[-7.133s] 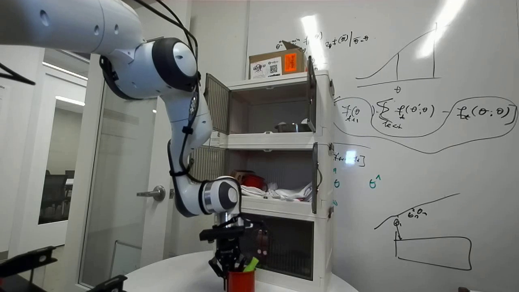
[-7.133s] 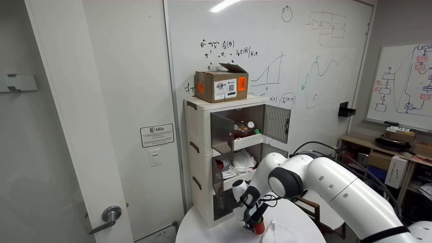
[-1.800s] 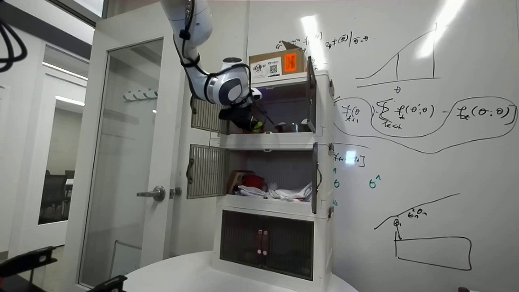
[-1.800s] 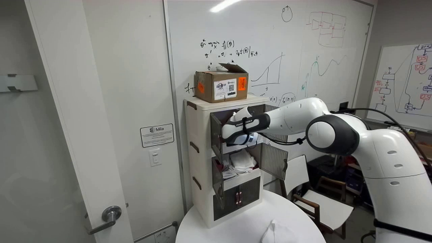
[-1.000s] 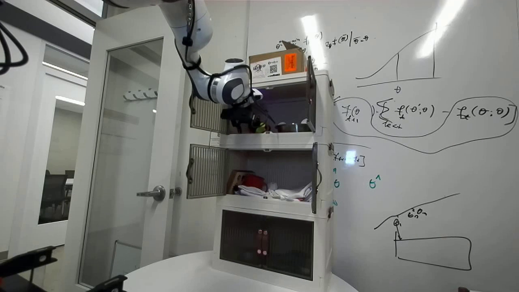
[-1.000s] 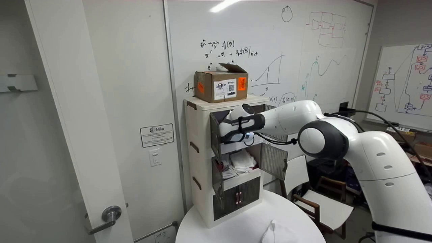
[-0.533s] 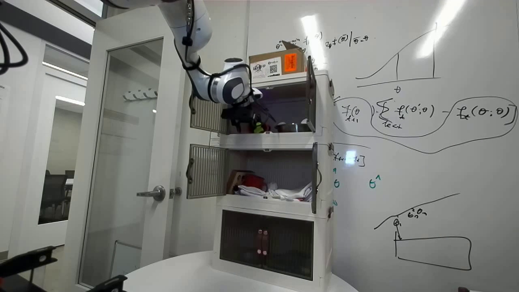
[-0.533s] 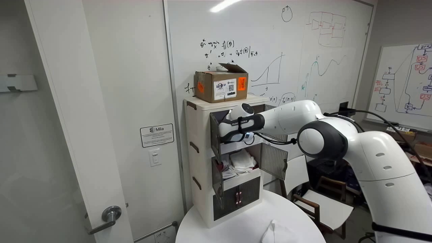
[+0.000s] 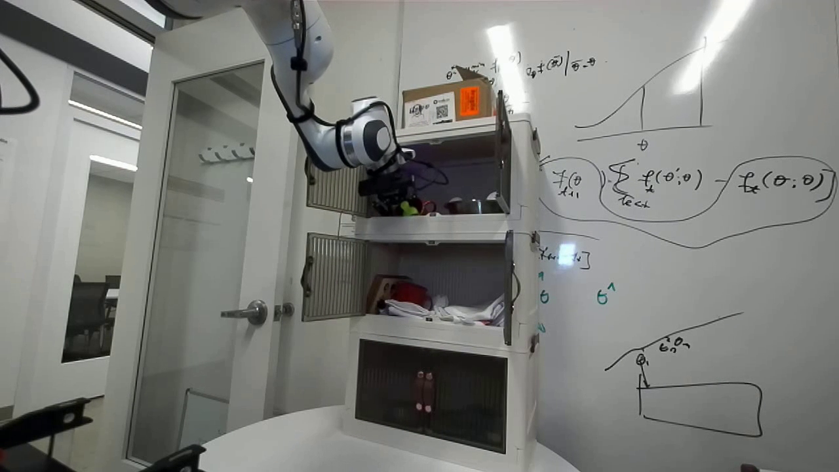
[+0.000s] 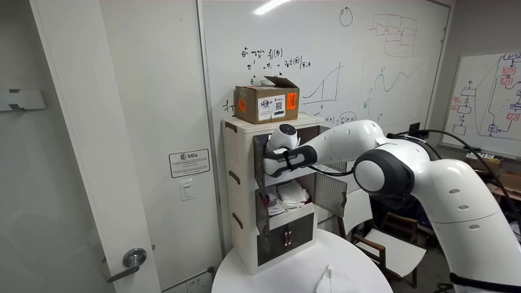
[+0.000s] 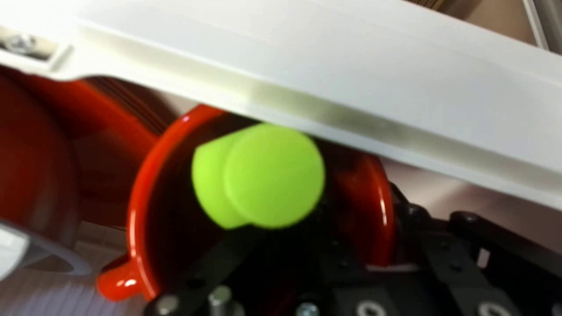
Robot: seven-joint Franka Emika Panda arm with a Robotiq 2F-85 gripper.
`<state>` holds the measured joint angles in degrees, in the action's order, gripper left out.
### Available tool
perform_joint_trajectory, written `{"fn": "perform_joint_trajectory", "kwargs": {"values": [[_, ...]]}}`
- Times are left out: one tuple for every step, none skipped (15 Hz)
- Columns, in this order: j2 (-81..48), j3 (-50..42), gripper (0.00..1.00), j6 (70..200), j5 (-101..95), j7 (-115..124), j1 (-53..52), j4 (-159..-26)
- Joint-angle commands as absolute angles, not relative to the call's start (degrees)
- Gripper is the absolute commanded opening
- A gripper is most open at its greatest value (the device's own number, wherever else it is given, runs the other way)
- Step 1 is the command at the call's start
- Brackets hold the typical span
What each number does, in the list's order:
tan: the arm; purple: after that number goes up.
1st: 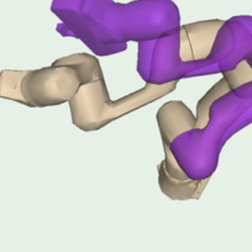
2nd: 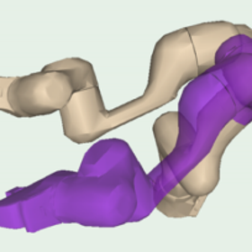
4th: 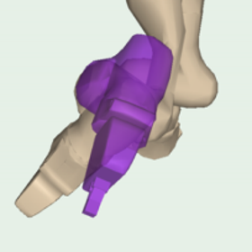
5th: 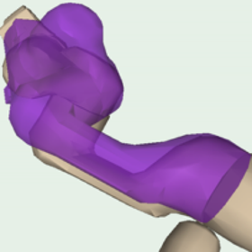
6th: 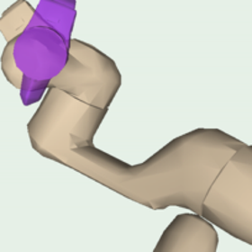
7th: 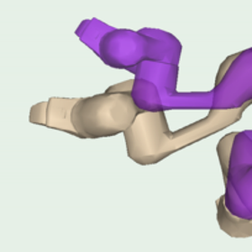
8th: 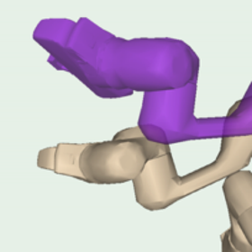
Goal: Put the red mug in the topmost cabinet.
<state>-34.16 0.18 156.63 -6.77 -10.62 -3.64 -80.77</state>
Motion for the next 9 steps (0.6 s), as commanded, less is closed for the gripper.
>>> {"fn": "perform_joint_trajectory", "kwargs": {"values": [[-33.7,-2.0,0.0,153.8,-11.5,-9.1,-6.0,-80.1],[-33.6,-2.1,0.0,154.0,-12.1,-9.1,-6.1,-80.2],[-33.5,-2.1,0.0,154.2,-12.6,-9.2,-6.1,-80.1],[-33.4,-2.2,0.02,154.4,-13.1,-9.1,-6.2,-80.1],[-33.2,-2.2,0.02,154.6,-13.3,-9.1,-6.2,-80.3],[-33.0,-2.4,0.01,154.7,-13.7,-9.0,-6.3,-80.5],[-32.9,-2.5,0.02,154.5,-14.3,-9.1,-6.4,-80.7],[-32.5,-2.4,0.02,152.4,-14.9,-10.2,-6.5,-80.7],[-32.2,-2.3,0.02,149.3,-15.8,-11.6,-6.5,-80.8]]}}
